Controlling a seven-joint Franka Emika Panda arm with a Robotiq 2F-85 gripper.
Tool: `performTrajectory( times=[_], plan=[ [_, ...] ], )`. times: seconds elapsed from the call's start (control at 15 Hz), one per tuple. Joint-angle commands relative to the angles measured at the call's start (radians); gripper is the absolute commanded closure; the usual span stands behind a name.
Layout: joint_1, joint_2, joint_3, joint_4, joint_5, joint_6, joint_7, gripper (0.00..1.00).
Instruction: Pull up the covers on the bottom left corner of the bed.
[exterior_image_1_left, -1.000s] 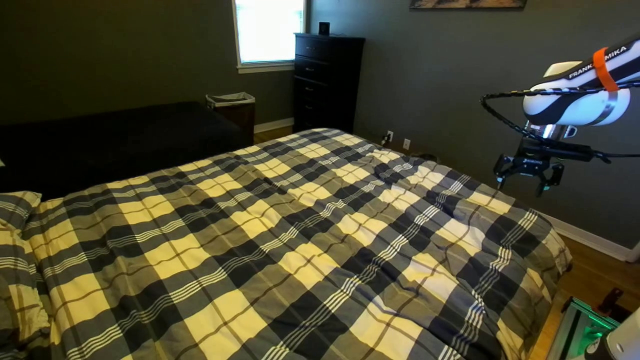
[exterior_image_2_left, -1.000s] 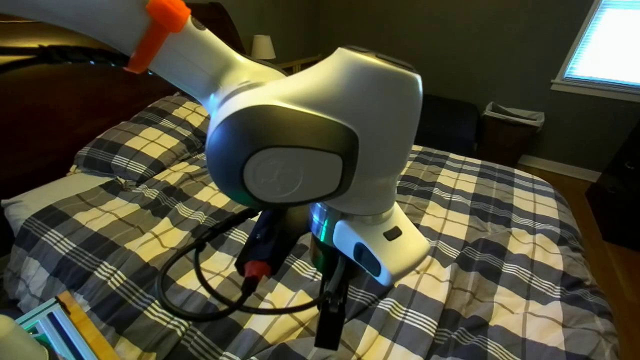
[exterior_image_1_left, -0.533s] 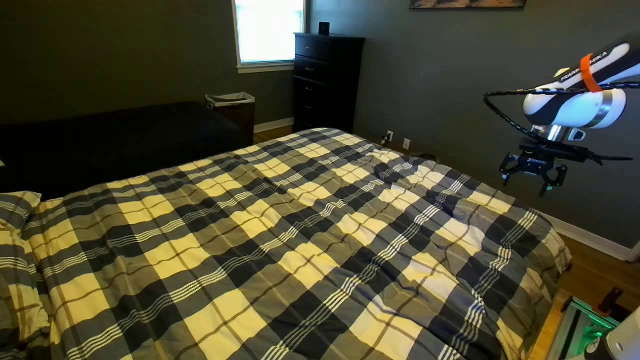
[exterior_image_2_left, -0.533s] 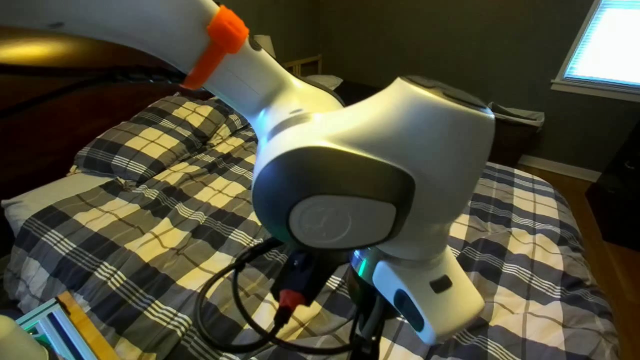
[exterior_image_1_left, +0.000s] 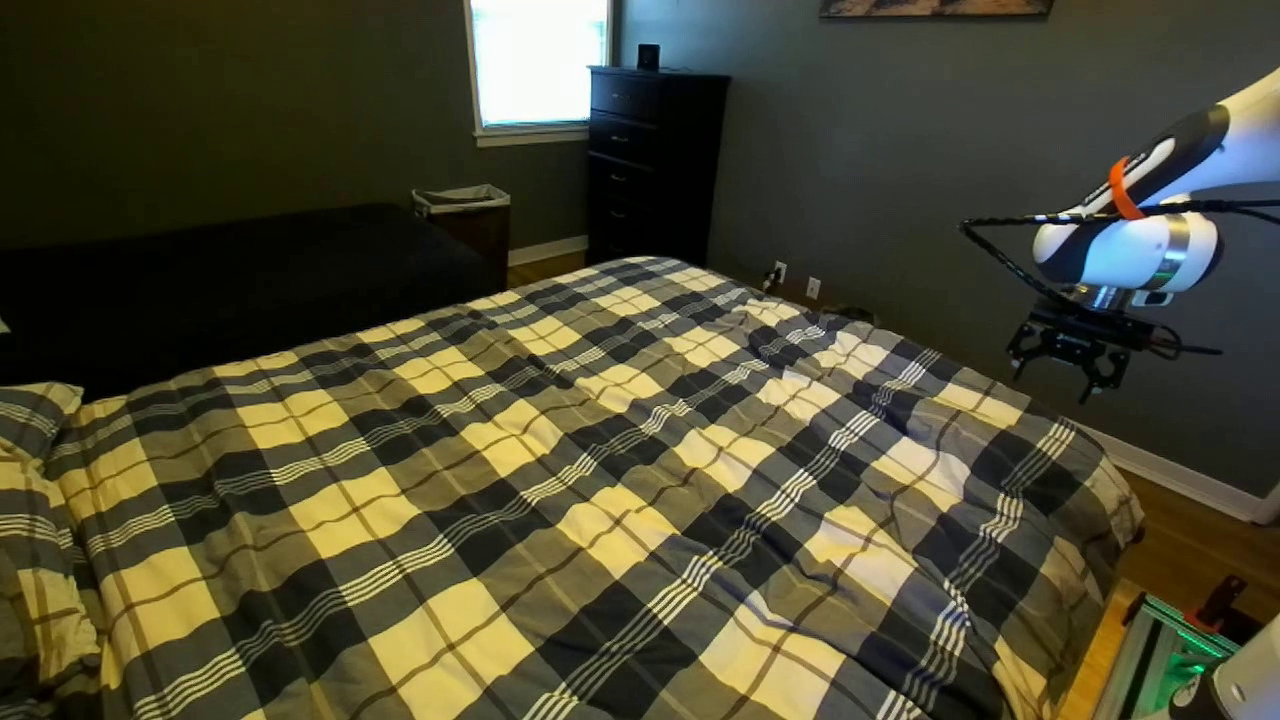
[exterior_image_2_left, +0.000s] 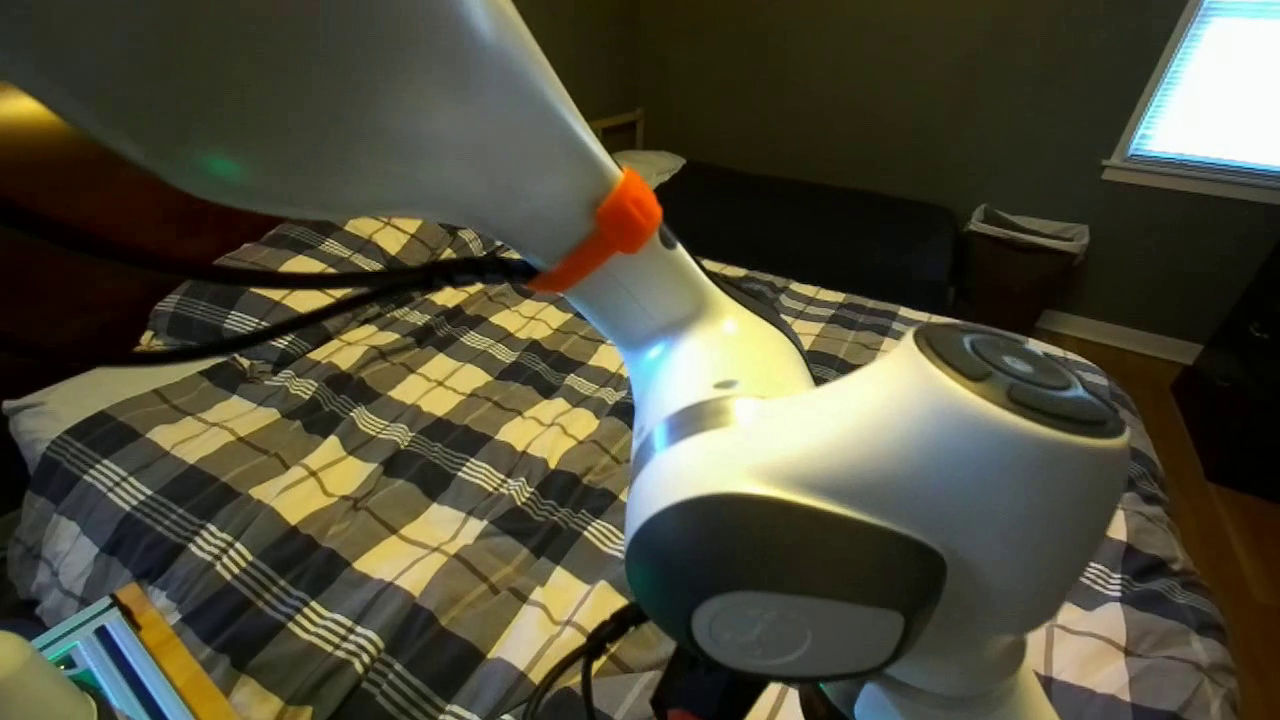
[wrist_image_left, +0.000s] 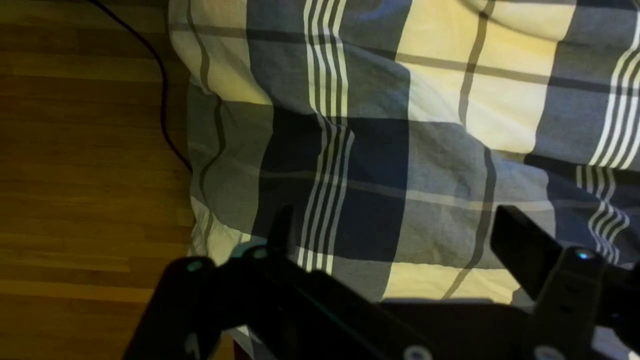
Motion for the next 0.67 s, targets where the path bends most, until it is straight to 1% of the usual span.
performTrajectory(
  times=[0.0,0.07,0.13,0.2,0.53,0.6],
  plan=[
    [-0.027,0.163,-0.018,0.115,0.088,-0.004,-0.006,0.0],
    [-0.036,0.192,-0.022,0.139,0.103,-0.018,-0.004,0.0],
    [-0.003,0.107,-0.03,0.068,0.064,0.0,-0.005,0.0],
    [-0.007,0.13,-0.033,0.081,0.067,0.0,-0.008,0.0],
    [0.0,0.123,-0.033,0.083,0.066,0.0,-0.007,0.0],
    [0.0,0.145,-0.027,0.097,0.072,0.013,-0.005,0.0]
  ],
)
